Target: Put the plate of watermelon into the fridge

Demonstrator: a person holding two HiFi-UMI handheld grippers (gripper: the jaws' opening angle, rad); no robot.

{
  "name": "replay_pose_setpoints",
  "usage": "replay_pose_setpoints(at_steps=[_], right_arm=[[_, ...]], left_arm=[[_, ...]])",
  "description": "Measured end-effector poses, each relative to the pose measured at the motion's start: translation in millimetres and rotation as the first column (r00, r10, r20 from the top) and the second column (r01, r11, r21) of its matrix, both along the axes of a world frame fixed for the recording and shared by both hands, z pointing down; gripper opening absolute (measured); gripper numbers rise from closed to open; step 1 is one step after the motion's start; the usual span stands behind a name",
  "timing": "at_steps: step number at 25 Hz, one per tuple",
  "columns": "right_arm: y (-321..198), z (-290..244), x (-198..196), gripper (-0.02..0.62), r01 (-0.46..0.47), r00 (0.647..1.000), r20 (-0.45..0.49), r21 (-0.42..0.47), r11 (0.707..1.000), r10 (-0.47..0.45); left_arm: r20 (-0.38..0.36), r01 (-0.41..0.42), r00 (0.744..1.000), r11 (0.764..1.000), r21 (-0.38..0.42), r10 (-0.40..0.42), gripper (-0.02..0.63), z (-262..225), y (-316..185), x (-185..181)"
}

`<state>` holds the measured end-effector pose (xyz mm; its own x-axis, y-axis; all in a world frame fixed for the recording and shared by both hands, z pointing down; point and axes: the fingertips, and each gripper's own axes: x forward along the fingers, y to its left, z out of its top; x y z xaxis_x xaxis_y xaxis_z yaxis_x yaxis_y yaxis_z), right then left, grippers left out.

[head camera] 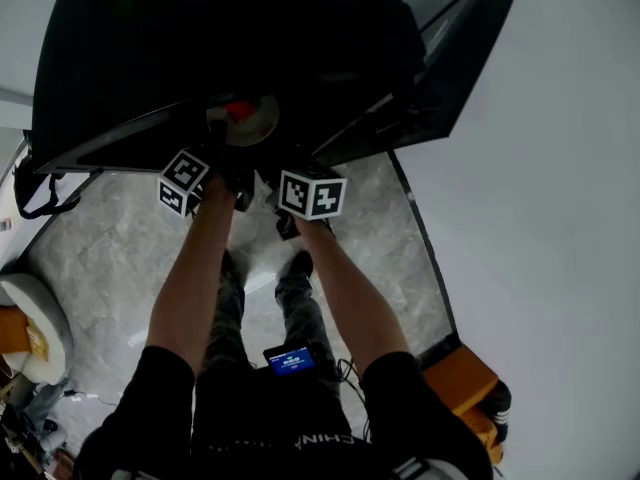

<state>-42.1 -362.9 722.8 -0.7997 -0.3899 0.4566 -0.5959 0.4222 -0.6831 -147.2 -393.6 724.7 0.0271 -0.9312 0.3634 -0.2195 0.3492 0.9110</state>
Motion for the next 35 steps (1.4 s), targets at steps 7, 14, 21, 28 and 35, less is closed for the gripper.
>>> replay_pose_setpoints(at_steps=[7, 14, 21, 28, 35], right_arm=[[-14, 1, -18, 0.055, -0.019, 0.994, -0.106, 0.066, 0.998, 0.026], [-36, 6, -10, 0.043, -0.078, 0.979, -0.183, 0.083, 0.993, 0.093], [-49, 12, -4, 0.043, -0.07, 0.968, -0.234, 0.098, 0.993, 0.092], [-54, 10, 1, 0.043, -0.063, 0.968, -0.235, 0.106, 0.992, 0.086], [-32, 5, -13, 0.043, 0.08, 0.96, -0.281, 0.199, 0.977, -0.021]], left_arm=[[0.055, -0.183, 0.982, 0.983, 0.022, 0.182, 0.028, -8, -9, 8], [0.128, -0.428, 0.897, 0.904, 0.018, 0.423, 0.058, -7, 1, 29], [0.208, -0.598, 0.768, 0.795, -0.104, 0.605, 0.1, 3, 18, 56], [0.394, -0.644, 0.605, 0.716, -0.267, 0.692, 0.126, 6, 33, 63], [0.591, -0.491, 0.508, 0.775, -0.399, 0.626, 0.067, 3, 44, 28]])
